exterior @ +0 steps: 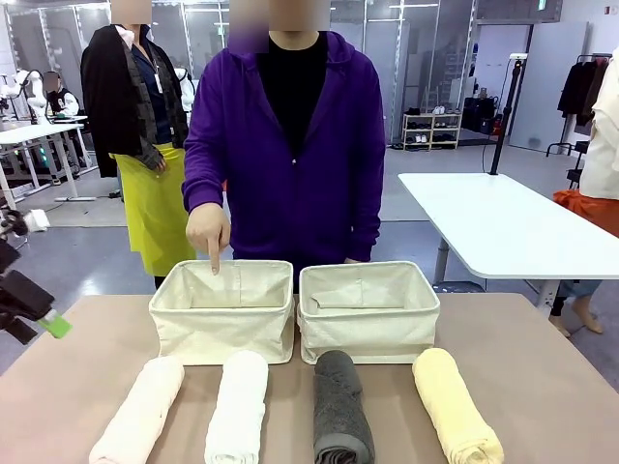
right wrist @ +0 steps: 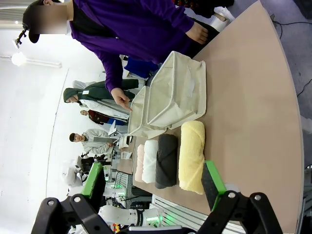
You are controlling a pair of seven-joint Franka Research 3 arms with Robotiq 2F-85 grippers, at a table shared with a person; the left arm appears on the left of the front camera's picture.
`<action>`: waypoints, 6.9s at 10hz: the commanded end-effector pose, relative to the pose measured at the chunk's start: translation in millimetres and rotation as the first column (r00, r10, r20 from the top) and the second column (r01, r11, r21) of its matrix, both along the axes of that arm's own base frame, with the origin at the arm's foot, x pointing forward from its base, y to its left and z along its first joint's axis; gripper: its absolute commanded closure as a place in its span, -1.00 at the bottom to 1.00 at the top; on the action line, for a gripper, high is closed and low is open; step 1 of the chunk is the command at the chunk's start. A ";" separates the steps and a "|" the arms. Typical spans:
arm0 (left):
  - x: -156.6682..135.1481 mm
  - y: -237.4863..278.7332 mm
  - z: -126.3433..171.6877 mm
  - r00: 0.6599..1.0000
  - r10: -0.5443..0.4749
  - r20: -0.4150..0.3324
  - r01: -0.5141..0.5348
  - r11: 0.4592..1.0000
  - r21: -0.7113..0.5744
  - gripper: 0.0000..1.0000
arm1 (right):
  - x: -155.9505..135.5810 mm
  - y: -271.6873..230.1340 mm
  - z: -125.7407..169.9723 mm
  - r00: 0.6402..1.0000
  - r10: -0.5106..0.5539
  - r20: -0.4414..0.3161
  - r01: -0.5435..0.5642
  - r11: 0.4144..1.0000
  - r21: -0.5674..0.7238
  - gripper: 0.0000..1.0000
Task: Divide the towels into two baskets.
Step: Pick up one hotel-folded towel and place it in the Fabric basket indicated by the person.
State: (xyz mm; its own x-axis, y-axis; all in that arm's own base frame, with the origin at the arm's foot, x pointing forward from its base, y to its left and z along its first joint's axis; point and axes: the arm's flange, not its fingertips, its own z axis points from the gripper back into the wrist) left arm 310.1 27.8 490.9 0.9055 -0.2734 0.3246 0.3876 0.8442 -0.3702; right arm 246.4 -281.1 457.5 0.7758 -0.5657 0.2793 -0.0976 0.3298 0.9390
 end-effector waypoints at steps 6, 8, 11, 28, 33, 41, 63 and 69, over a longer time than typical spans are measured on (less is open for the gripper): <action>21.9 -65.2 -82.4 0.992 0.084 -0.097 -0.064 0.979 0.191 -1.00 | -2.4 -0.1 3.8 1.000 -0.003 0.010 0.003 1.000 0.008 -1.00; 34.4 -81.8 -99.3 0.981 0.168 -0.095 -0.148 0.972 0.183 -1.00 | -2.4 -0.1 3.8 1.000 -0.003 0.010 0.003 1.000 0.008 -1.00; 40.6 -102.3 -118.8 0.952 0.295 -0.079 -0.275 0.940 0.201 -1.00 | -2.4 -0.1 3.8 1.000 -0.003 0.010 0.003 1.000 0.008 -1.00; 10.5 -125.7 -178.0 0.935 0.287 -0.207 -0.234 0.940 0.248 0.16 | -2.4 -0.1 3.8 1.000 -0.003 0.010 0.003 1.000 0.008 -1.00; 61.1 -142.0 -162.1 0.932 0.300 -0.202 -0.240 0.931 0.276 0.55 | -2.4 -0.1 3.8 1.000 -0.003 0.010 0.003 1.000 0.008 -1.00; 67.8 -160.4 -88.4 0.972 -0.066 -0.227 0.133 0.947 0.294 0.20 | -2.4 -0.1 3.8 1.000 -0.003 0.010 0.003 1.000 0.008 -1.00; 244.7 -265.7 -15.0 0.325 -0.944 0.054 0.630 0.258 0.732 0.20 | -2.4 -0.1 3.8 1.000 -0.003 0.010 0.003 1.000 0.008 -1.00; 295.3 -269.4 -93.8 0.356 -0.935 0.000 0.669 0.254 0.699 0.20 | -2.4 -0.1 3.8 1.000 -0.003 0.010 0.003 1.000 0.008 -1.00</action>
State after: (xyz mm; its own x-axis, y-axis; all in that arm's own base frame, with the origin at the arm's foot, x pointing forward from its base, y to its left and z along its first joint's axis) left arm 598.4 -238.1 395.0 -0.0907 -0.9943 0.0564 0.9468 -0.0685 0.3143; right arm 245.5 -281.4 457.5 0.7757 -0.5664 0.2783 -0.0974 0.3283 0.9395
